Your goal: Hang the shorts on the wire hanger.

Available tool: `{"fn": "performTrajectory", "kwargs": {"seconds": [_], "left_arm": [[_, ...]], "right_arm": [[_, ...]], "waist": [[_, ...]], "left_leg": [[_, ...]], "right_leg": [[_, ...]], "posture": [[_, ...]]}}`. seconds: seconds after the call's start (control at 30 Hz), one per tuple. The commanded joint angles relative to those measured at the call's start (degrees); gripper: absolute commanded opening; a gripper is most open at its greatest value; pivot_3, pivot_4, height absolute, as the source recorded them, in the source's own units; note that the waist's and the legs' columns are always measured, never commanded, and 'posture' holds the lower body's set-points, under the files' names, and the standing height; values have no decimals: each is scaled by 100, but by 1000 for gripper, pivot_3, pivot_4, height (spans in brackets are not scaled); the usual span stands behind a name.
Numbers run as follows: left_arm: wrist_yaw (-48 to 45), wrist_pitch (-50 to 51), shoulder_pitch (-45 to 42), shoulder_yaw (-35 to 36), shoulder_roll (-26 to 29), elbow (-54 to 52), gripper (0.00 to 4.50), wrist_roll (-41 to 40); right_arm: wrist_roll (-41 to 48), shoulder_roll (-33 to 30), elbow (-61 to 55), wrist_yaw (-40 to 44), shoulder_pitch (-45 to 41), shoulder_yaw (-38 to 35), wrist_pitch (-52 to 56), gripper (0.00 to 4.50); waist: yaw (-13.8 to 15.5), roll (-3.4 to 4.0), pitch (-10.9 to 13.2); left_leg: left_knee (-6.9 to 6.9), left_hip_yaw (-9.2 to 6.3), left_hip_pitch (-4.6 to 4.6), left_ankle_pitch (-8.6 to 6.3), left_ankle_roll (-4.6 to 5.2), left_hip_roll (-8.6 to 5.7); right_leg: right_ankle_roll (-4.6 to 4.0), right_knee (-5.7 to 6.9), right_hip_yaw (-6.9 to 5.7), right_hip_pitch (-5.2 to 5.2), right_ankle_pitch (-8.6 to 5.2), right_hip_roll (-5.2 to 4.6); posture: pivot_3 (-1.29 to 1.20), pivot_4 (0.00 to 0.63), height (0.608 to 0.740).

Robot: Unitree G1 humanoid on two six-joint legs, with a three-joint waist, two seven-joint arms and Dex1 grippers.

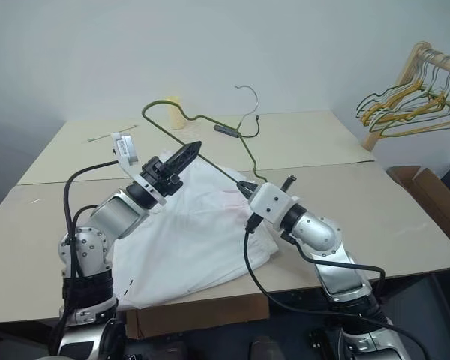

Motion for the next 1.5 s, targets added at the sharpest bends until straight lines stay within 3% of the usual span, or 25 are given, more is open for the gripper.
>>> {"fn": "performTrajectory", "kwargs": {"seconds": [0.03, 0.17, 0.27, 0.4, 0.5, 0.53, 0.6, 0.7, 0.77, 0.87, 0.97, 1.5], "left_arm": [[-42, -222, -201, -101, -46, -82, 37, 223], [-277, -501, -170, -235, -36, -107, 37, 637], [-740, -899, -149, -585, 164, -190, 0, 1360], [-999, -1237, -276, -752, 212, 27, 0, 1870], [-1464, -1559, -457, -802, 466, 348, 0, 2289], [-1698, -1579, -544, -718, 574, 473, 0, 2252], [-2234, -1335, -718, -436, 806, 672, 0, 1791], [-3770, -786, -946, -109, 1544, 1027, 0, 1038], [-4643, -550, -1045, -31, 1958, 1213, 0, 802], [-5671, -407, -1205, 15, 2397, 1497, 0, 654], [-6033, -440, -1419, 96, 2414, 1818, 0, 638], [-6148, -496, -1290, 16, 2043, 1656, 0, 853]], "right_arm": [[-32, 103, -131, -124, -133, -103, 28, 0], [-134, 109, -148, -107, -141, -49, -49, 0], [-548, 55, -100, -341, -155, 1, -487, 682], [-568, 68, -73, -342, -186, -70, -653, 1969], [247, 178, -294, -45, -160, -347, -362, 2887], [951, 210, -473, 194, -144, -558, 65, 3224], [1994, 68, -690, 671, -116, -873, 730, 3224], [3900, -782, -638, 1956, -210, -1418, 2387, 3224], [4495, -1231, -401, 2603, -276, -1569, 3032, 3224], [4732, -1835, 155, 3232, -482, -1379, 3834, 3224], [4911, -1985, 601, 3507, -813, -1160, 4489, 3224], [5430, -1065, 305, 3039, -1295, -1162, 5346, 3224]], "waist": [[-5, 0, 0], [-1, 0, 0], [-2, 0, 0], [-4, 0, 0], [0, 0, 0], [-1, -2, 1], [2, -2, 1], [-5, -2, 2], [-7, -3, 4], [-19, -4, 5], [-12, -4, 5], [-11, -4, 5]], "left_leg": [[0, 0, 0, 0, 0, 0], [0, 0, 0, 0, 0, 0], [0, 0, -1, 0, -1, 0], [0, 1, -1, -1, -3, 0], [0, 1, -1, -1, -3, 0], [0, 1, -1, -1, -3, 0], [0, 0, -1, -1, -3, 1], [0, -1, -5, -1, -3, 3], [0, 0, -8, -2, -3, 4], [-2, -1, -7, -3, -3, 9], [-1, -1, 2, -3, -3, 10], [-1, -3, -21, -6, -7, 10]], "right_leg": [[0, 0, 0, 0, 0, 0], [0, 0, 0, -1, 0, 0], [0, -2, 0, -1, 0, 0], [-17, -2, 0, -2, -10, 1], [-15, -2, 0, -2, -9, 0], [-15, -2, -1, -2, -9, 0], [-15, -1, -1, -2, -9, 3], [-1, -3, -1, -3, 0, 3], [-1, -7, -2, -4, -1, 2], [-34, -6, -7, -8, -20, 3], [-47, -3, -9, -2, -28, 3], [-5, -2, -9, -19, -7, 4]], "posture": [[-42, 0, 740], [-44, 0, 740], [-42, 0, 740], [-43, 0, 740], [-37, 0, 740], [-34, 0, 740], [-34, 0, 740], [-37, 0, 740], [-52, 0, 740], [-59, 0, 740], [-66, 0, 740], [-69, 0, 740]]}}
